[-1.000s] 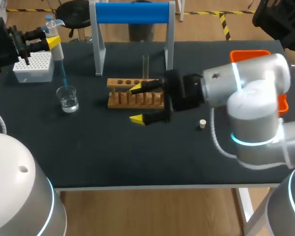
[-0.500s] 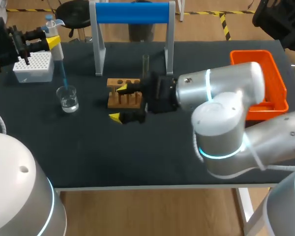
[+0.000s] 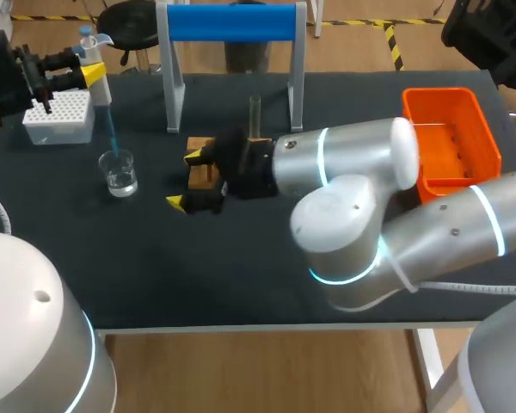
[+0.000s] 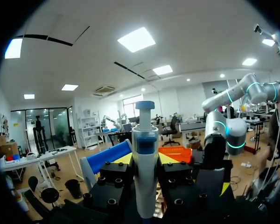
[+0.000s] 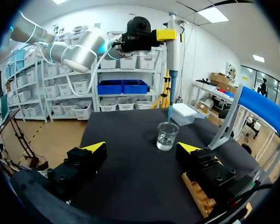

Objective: Invert the test tube, pick up the pipette, mount the tip to pipette, aspirate from beaker and dispense into the tube, eject the tip, return the pipette, and cap with the stopper.

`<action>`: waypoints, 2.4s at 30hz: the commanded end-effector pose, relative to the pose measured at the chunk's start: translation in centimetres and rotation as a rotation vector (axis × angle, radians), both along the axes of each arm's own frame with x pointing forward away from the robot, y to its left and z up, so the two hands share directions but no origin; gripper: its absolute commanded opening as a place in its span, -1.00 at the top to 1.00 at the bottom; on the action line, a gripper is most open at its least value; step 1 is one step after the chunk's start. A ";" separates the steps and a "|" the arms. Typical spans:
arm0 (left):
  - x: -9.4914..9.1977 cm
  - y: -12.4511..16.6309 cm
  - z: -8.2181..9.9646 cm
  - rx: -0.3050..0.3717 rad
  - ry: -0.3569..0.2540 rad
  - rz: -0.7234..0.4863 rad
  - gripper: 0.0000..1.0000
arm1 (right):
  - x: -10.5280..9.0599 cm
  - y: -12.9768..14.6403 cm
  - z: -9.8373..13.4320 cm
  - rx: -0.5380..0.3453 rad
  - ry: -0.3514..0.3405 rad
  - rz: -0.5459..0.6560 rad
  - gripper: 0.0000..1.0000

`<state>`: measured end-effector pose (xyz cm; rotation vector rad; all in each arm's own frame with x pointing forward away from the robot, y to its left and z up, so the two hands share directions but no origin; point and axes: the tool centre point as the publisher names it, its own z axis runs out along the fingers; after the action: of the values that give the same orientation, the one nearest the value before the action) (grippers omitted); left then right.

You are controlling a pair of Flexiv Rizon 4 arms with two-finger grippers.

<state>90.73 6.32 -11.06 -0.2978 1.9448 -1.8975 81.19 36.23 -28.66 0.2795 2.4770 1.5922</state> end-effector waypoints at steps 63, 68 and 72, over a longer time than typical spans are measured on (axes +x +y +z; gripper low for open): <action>1.0 0.8 -2.4 -0.021 0.025 0.007 1.00 | 1.8 4.2 -2.6 -0.025 -0.036 -0.118 -1.00; 1.5 0.9 -3.2 -0.027 0.044 0.004 1.00 | 1.8 4.2 -2.6 -0.025 -0.036 -0.118 -1.00; 1.8 1.1 -3.5 -0.029 0.052 0.006 1.00 | 1.8 4.2 -2.6 -0.025 -0.036 -0.118 -1.00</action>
<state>92.15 7.32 -14.29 -0.3723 1.9486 -1.9281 83.03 40.31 -31.20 0.3809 2.4043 1.5068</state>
